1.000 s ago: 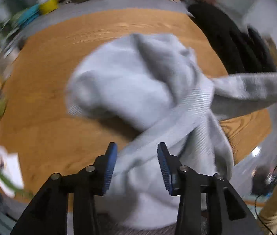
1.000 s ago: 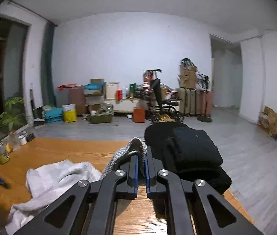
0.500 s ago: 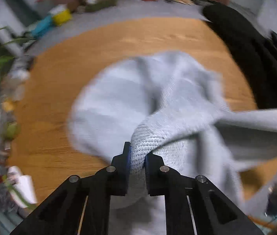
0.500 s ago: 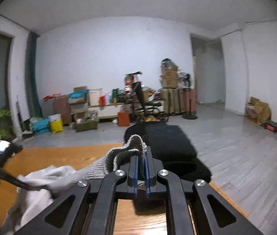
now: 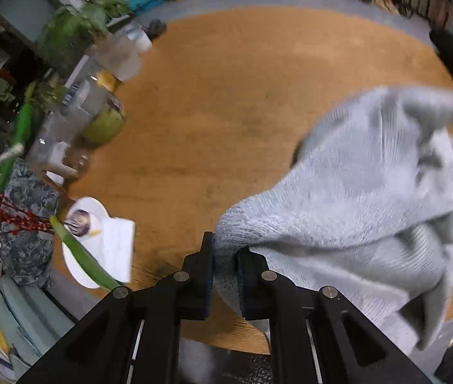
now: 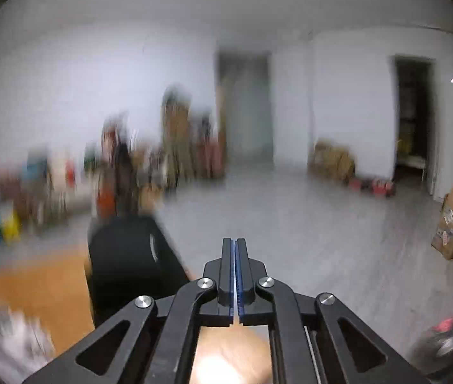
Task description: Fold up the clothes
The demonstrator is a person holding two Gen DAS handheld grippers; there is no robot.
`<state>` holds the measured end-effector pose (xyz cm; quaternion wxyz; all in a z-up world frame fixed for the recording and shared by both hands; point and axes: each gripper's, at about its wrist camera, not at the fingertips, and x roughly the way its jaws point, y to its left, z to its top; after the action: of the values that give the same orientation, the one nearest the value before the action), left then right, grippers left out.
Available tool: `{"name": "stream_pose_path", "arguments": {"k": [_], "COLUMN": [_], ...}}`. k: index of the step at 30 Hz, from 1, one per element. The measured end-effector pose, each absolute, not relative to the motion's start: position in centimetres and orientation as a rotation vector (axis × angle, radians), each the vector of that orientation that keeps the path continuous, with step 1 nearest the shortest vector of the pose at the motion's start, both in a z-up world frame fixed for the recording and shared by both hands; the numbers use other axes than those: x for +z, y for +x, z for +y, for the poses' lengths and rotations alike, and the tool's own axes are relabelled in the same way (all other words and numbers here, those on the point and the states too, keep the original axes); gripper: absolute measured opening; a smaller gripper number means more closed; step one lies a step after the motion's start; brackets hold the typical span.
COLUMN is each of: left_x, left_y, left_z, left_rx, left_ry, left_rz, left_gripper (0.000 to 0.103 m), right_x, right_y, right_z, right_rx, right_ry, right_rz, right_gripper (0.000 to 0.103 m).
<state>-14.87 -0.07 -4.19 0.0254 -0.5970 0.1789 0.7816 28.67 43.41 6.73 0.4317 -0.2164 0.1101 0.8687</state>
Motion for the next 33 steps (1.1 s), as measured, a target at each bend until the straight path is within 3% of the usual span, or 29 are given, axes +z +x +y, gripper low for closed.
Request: {"name": "stream_pose_path", "arguments": {"k": [2, 3, 4, 5, 6, 7, 8, 9, 10, 11, 14, 17, 18, 19, 20, 21, 25, 28, 33], "left_x": [-5.3, -5.8, -5.7, -5.4, -4.6, -3.7, -2.4, -1.0, -0.2, 0.1, -0.6, -3.4, -4.6, -5.7, -6.4, -6.7, -4.2, -1.0, 1.0], "left_y": [-14.5, -14.3, -14.1, -13.9, -13.4, -13.0, -12.2, -11.2, -10.3, -9.5, -8.9, -10.8, -11.5, -12.2, -12.8, -13.3, -15.1, -16.3, -17.3], "left_z": [1.4, 2.3, 2.7, 3.6, 4.3, 5.1, 5.9, 6.9, 8.1, 9.3, 12.8, 15.6, 16.1, 16.5, 16.4, 16.1, 13.7, 11.1, 4.8], "left_rx": [2.369, 2.342, 2.329, 2.316, 2.312, 2.307, 2.308, 2.307, 2.293, 2.265, 2.225, 2.203, 2.204, 2.206, 2.221, 2.210, 2.287, 2.417, 2.669], "left_ry": [-1.872, -1.884, -1.885, -1.874, -1.839, -1.803, -1.747, -1.664, -1.579, -1.508, -1.405, -1.477, -1.492, -1.509, -1.541, -1.598, -1.614, -1.562, -1.564], "left_rz": [0.658, 0.719, 0.743, 0.759, 0.760, 0.762, 0.773, 0.798, 0.843, 0.897, 1.008, 1.058, 1.082, 1.098, 1.040, 0.959, 0.772, 0.702, 0.850], "left_gripper": [0.014, 0.015, 0.016, 0.021, 0.029, 0.034, 0.046, 0.061, 0.069, 0.077, 0.077, 0.077, 0.075, 0.067, 0.034, 0.019, 0.009, 0.008, 0.000], "right_x": [3.3, 1.7, -0.1, -1.9, -3.0, -4.1, -5.0, -5.6, -6.2, -6.9, -9.6, -12.1, -12.9, -13.2, -12.9, -12.7, -11.6, -10.6, -7.5], "right_y": [26.3, 24.9, 22.6, 19.8, 17.3, 14.8, 12.2, 9.8, 7.4, 5.8, 2.4, -0.9, -2.0, -2.3, -1.8, -1.3, 0.8, 2.5, 8.1], "right_z": [42.4, 41.6, 39.9, 37.7, 35.6, 33.4, 31.3, 29.2, 27.2, 25.1, 20.1, 16.6, 15.5, 15.4, 16.6, 17.7, 22.4, 26.0, 33.0], "right_rx": [2.304, 2.374, 2.469, 2.561, 2.626, 2.689, 2.755, 2.821, 2.881, 2.931, 3.004, 3.017, 3.022, 3.011, 2.985, 2.959, 2.849, 2.753, 2.514], "right_ry": [-0.762, -0.860, -0.963, -1.061, -1.128, -1.196, -1.250, -1.284, -1.316, -1.338, -1.399, -1.463, -1.485, -1.480, -1.446, -1.413, -1.283, -1.187, -0.987], "right_rz": [0.311, 0.335, 0.373, 0.384, 0.358, 0.330, 0.280, 0.204, 0.123, 0.051, -0.034, -0.037, -0.038, -0.029, -0.009, 0.011, 0.083, 0.114, 0.050], "right_gripper": [0.022, 0.041, 0.048, 0.047, 0.046, 0.051, 0.055, 0.070, 0.080, 0.080, 0.080, 0.071, 0.053, 0.025, 0.014, 0.007, 0.003, 0.003, 0.003]}}
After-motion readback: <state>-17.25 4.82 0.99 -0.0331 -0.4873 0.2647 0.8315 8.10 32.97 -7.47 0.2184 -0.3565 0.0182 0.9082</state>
